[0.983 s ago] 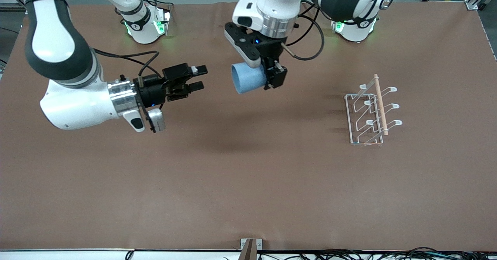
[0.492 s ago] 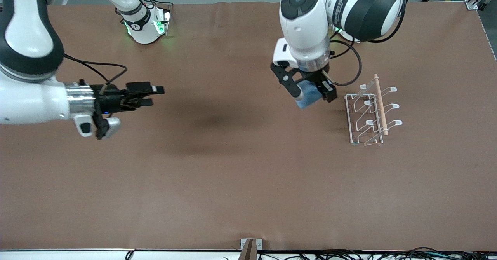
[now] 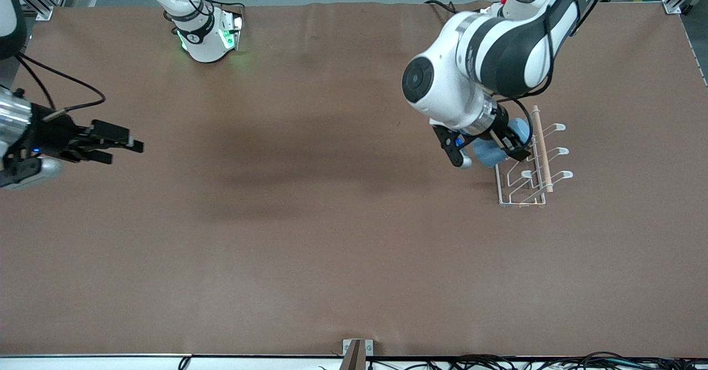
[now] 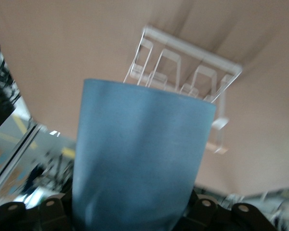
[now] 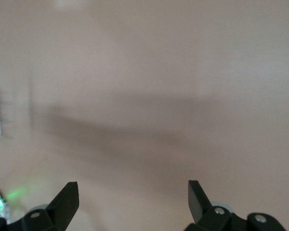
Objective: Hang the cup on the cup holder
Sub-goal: 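Carry the cup with the left gripper over the cup holder hooks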
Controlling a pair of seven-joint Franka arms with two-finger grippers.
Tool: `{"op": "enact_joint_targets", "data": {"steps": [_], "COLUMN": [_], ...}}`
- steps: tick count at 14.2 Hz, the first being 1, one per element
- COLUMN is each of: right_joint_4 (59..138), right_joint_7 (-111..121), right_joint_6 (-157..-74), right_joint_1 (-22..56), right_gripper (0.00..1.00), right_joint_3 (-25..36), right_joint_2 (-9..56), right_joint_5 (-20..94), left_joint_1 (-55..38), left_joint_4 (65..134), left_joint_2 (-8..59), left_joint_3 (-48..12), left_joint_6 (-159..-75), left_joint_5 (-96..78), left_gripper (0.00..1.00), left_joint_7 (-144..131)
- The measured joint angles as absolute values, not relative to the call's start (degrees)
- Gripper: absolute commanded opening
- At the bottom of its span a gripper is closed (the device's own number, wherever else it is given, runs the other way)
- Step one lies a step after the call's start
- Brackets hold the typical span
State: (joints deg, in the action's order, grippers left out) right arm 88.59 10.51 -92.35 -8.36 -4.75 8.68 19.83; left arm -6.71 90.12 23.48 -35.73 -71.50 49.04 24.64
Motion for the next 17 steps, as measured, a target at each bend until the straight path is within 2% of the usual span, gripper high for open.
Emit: {"op": "enact_joint_targets", "data": {"steps": [5,12,17], "right_joint_4": [83.3,79.0,78.7], "right_joint_7": [10.5,18.2,-5.5], "right_joint_6": [-91.0,-88.9,-86.9], "right_joint_1": [-9.5,-9.0,-4.0], "right_gripper": [1.00,1.00,1.00], "right_joint_3": [-5.2,-5.8,-6.5], "right_joint_2": [8.7,8.6,6.8], "right_joint_5": [10.1,7.5,7.3], "left_joint_1": [-6.2,-6.2,-6.0], "left_joint_4": [97.0,98.2,99.5], "left_joint_2": [27.6,32.8,34.2], "left_joint_3": [-35.8,-35.2,-32.7], "left_joint_6": [-69.7,-66.2,-66.1], "left_joint_5": [60.4,68.6,69.5], "left_gripper": [0.29,0.30,0.30], "left_joint_7": [26.6,26.7,26.7]}}
